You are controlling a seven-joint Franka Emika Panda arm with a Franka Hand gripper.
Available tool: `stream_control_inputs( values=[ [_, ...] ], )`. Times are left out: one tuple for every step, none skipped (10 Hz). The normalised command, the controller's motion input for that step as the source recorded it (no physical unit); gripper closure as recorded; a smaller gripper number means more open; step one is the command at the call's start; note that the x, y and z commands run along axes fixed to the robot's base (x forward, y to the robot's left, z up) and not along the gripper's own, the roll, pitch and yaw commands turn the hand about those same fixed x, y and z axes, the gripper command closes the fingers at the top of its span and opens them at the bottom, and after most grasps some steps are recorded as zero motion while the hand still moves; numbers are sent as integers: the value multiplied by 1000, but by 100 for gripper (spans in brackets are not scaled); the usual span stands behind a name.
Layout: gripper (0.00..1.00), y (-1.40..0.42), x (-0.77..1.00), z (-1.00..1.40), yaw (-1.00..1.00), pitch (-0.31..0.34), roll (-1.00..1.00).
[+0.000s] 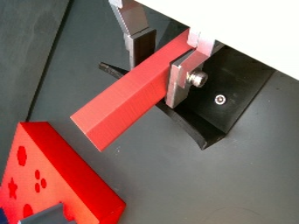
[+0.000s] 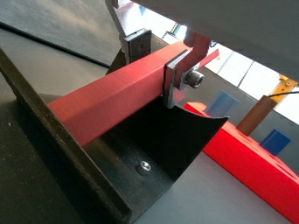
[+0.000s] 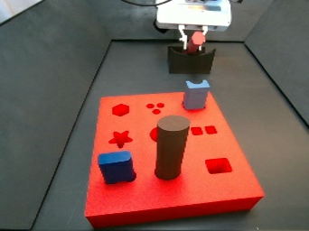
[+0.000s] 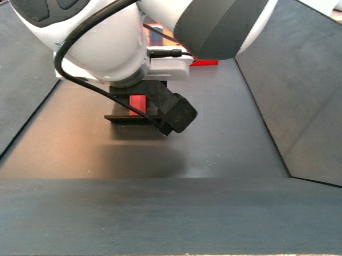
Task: Pick up the hexagon object. Move up. Place the hexagon object on the fixture. Regrasp the hexagon object. Move to above the board. Insert the hexagon object.
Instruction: Place the hexagon object on the fixture, then regrasp the hexagon object.
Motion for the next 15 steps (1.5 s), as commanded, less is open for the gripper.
stream_control_inputs(
  values=[
    [100, 130, 79, -377, -61, -51, -120],
    [100, 130, 79, -377, -49, -51, -120],
    [0, 0, 0, 0, 0, 0, 0],
    [0, 0, 0, 1000, -18, 10, 36],
    [0, 4, -6, 1000, -10, 13, 43],
    [0, 3, -28, 1000, 2, 27, 55],
    [0, -1, -30, 1000, 1, 37, 67],
    [0, 0, -38, 1000, 1, 50, 68],
    [0, 2, -36, 914, -4, 61, 59],
    [0, 4, -28, 676, -11, 65, 50],
    [0, 4, -30, 492, -17, 64, 42],
    [0, 6, -29, 308, -23, 64, 45],
    [0, -1000, 10, 941, 34, 58, 1000],
    [0, -1000, 14, 865, 34, 55, 1000],
    [0, -1000, -14, 847, 33, 48, 1000]
  ],
)
